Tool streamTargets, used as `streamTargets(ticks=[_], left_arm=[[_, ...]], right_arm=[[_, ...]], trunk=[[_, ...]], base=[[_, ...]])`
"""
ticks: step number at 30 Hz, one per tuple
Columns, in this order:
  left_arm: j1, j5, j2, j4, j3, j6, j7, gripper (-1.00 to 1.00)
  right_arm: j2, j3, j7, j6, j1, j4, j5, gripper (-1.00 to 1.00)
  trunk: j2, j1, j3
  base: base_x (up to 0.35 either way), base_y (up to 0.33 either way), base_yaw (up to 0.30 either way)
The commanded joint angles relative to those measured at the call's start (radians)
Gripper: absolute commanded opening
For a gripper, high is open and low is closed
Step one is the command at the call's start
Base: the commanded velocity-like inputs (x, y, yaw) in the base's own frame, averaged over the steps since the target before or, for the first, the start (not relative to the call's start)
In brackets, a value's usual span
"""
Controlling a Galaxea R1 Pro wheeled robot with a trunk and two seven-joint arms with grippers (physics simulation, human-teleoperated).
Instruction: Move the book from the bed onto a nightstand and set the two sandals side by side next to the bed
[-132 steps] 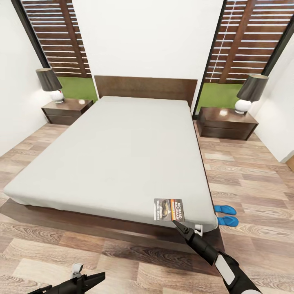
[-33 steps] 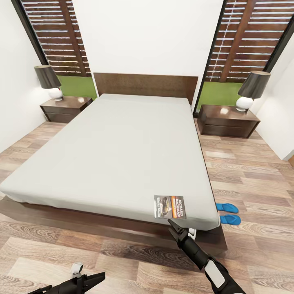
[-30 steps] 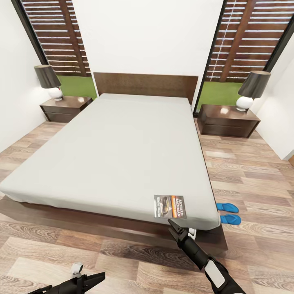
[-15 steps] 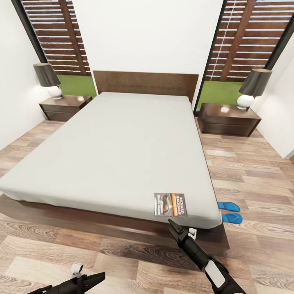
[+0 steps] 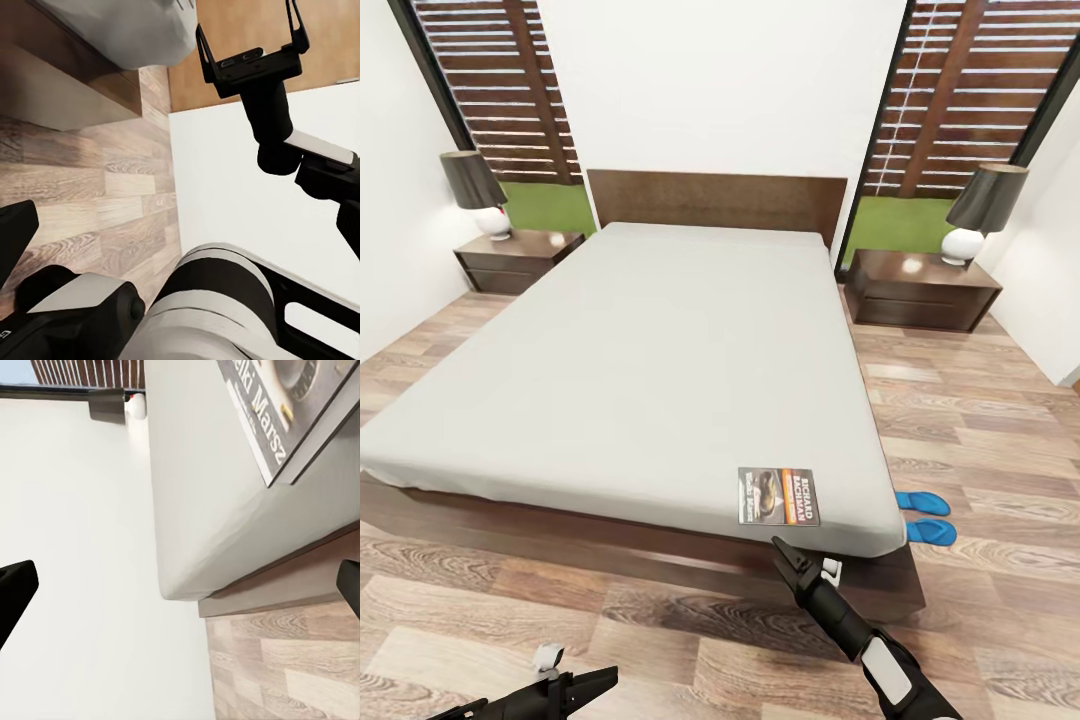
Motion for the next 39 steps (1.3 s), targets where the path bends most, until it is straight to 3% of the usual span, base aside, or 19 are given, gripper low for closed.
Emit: streamTargets(ticks=[1,24,39], left_arm=[[0.0,0.008,0.0,0.0,-0.008,0.001,-0.002,1.0],[0.0,0.008,0.0,0.0,-0.008,0.002,-0.002,1.0],[0.0,0.008,0.002,0.0,-0.007,0.003,-0.002,1.0]], right_arm=[[0.0,-0.004,0.002,0.009,0.0,0.0,-0.003,1.0],[0.001,-0.004,0.002,0.009,0.0,0.0,-0.003,1.0],[0.001,-0.004,0.002,0.009,0.0,0.0,-0.003,1.0]], trunk=[[0.0,0.0,-0.001],[0.0,0.0,-0.001],[0.0,0.0,-0.001]], base=[[0.0,0.0,0.0],[0.041,0.0,0.0],[0.065,0.091,0.0]])
